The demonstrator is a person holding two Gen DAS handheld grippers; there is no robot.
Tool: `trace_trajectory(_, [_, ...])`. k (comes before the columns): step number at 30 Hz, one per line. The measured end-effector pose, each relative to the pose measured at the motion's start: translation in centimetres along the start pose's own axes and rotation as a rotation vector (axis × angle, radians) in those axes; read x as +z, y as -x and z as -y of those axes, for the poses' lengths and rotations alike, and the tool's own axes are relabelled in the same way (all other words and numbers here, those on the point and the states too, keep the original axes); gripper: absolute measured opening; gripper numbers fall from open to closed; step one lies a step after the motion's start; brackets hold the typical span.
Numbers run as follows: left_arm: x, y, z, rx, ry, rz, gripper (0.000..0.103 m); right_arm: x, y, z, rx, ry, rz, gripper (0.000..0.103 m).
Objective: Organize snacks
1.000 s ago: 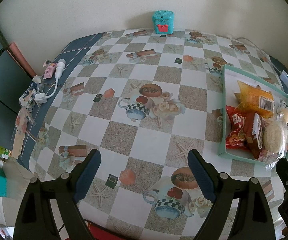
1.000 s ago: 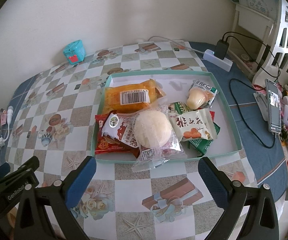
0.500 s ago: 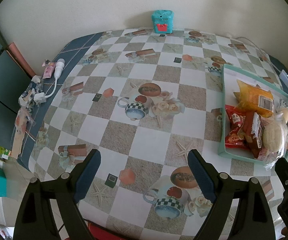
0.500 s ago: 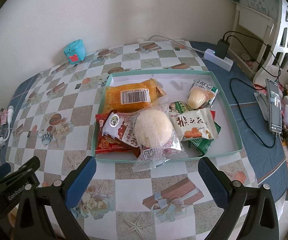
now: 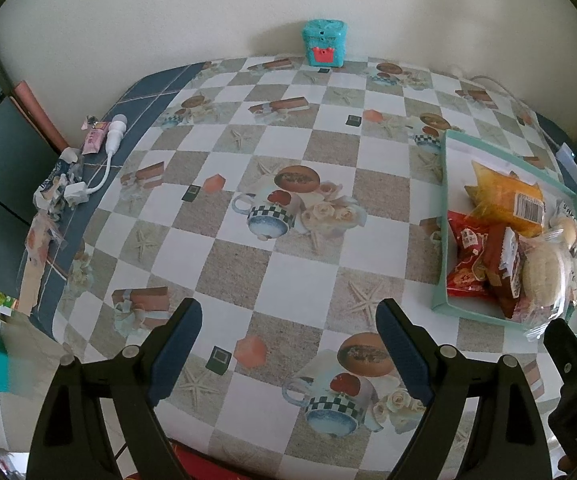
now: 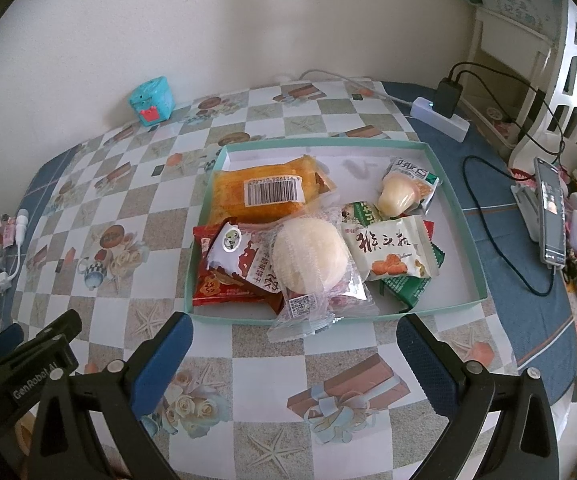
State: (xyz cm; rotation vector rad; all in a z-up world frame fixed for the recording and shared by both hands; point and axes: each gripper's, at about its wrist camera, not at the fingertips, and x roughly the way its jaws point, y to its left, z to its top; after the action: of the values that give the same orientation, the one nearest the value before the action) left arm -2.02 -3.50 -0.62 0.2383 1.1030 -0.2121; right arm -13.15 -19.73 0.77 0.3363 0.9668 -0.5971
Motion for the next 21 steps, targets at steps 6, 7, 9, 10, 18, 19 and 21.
trace_trajectory(6, [0.01, 0.00, -0.01, -0.001, -0.004, 0.000, 0.089, 0.00, -0.10, 0.01, 0.003, 0.002, -0.006, 0.103])
trace_trajectory(7, [0.01, 0.00, -0.02, -0.001, -0.005, 0.000, 0.089, -0.06, -0.10, -0.05, 0.004, 0.002, -0.007, 0.103])
trace_trajectory(9, [0.00, 0.03, 0.00, -0.001, -0.003, -0.001, 0.089, 0.17, -0.22, 0.12, 0.006, 0.004, -0.009, 0.103])
trace_trajectory(10, [0.00, 0.04, 0.01, -0.001, -0.001, 0.000, 0.089, 0.09, -0.22, 0.03, 0.006, 0.005, -0.010, 0.103])
trace_trajectory(18, [0.03, 0.37, 0.25, -0.001, -0.015, 0.022, 0.089, 0.15, -0.23, 0.08, 0.009, 0.005, -0.015, 0.103])
trace_trajectory(19, [0.06, 0.44, 0.30, 0.000, -0.019, 0.025, 0.089, 0.10, -0.21, 0.03, 0.009, 0.005, -0.015, 0.103])
trace_trajectory(21, [0.09, 0.52, 0.33, 0.002, -0.025, 0.029, 0.089, 0.11, -0.23, 0.04, 0.009, 0.004, -0.015, 0.103])
